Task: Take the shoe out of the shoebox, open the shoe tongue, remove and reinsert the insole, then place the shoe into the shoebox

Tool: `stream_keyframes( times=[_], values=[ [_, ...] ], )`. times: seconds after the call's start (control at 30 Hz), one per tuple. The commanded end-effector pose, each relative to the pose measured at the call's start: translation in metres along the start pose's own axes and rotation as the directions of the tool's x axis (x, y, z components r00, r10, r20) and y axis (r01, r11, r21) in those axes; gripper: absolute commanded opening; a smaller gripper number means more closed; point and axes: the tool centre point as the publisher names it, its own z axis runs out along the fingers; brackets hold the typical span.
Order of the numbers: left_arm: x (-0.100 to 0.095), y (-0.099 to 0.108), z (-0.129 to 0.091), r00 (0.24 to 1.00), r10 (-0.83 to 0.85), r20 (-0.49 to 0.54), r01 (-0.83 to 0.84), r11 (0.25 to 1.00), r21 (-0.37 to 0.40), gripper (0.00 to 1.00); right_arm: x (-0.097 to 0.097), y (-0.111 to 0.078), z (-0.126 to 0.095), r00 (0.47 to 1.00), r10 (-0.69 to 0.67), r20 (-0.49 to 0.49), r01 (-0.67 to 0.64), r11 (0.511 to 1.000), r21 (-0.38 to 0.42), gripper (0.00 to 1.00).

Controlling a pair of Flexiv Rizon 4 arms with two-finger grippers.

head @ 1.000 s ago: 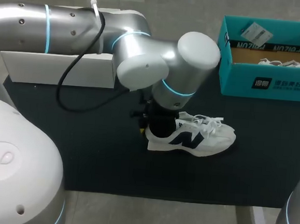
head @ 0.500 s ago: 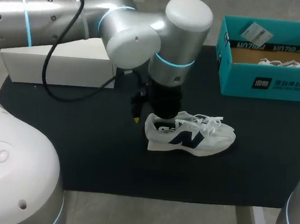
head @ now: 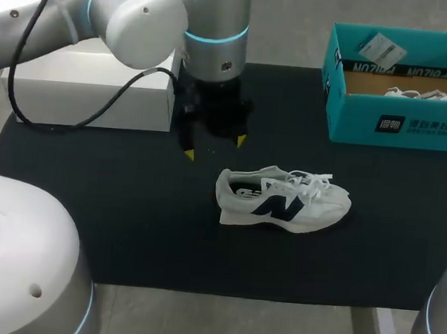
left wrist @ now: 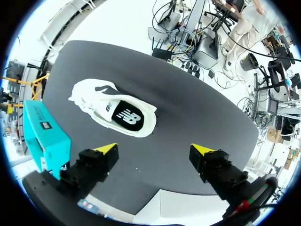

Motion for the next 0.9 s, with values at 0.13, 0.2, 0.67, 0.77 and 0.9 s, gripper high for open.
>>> stream_keyframes(
  times=[0.13, 0.2, 0.67, 0.77, 0.9],
  values=[
    [0.006, -0.001, 0.002, 0.998, 0.002, 0.070, -0.001, 1.000, -0.002, 1.00, 0.000, 0.000, 0.000, 1.000, 0.000, 0.000, 0.000, 1.000, 0.000, 1.00],
    [0.006, -0.001, 0.002, 0.998, 0.002, 0.070, -0.001, 1.000, -0.002, 1.00, 0.000, 0.000, 0.000, 1.000, 0.000, 0.000, 0.000, 1.000, 0.000, 1.00],
    [0.009, 0.025, -0.042, 0.434, -0.899, -0.056, 0.636, 0.262, 0.726, 1.00, 0.000, 0.000, 0.000, 1.000, 0.000, 0.000, 0.000, 1.000, 0.000, 1.00],
    [0.015, 0.025, -0.049, 0.356, -0.930, -0.095, 0.602, 0.151, 0.784, 1.00, 0.000, 0.000, 0.000, 1.000, 0.000, 0.000, 0.000, 1.000, 0.000, 1.00],
    [0.023, 0.010, -0.054, 0.311, -0.940, -0.141, 0.528, 0.047, 0.848, 1.00, 0.000, 0.000, 0.000, 1.000, 0.000, 0.000, 0.000, 1.000, 0.000, 1.00]
  ],
)
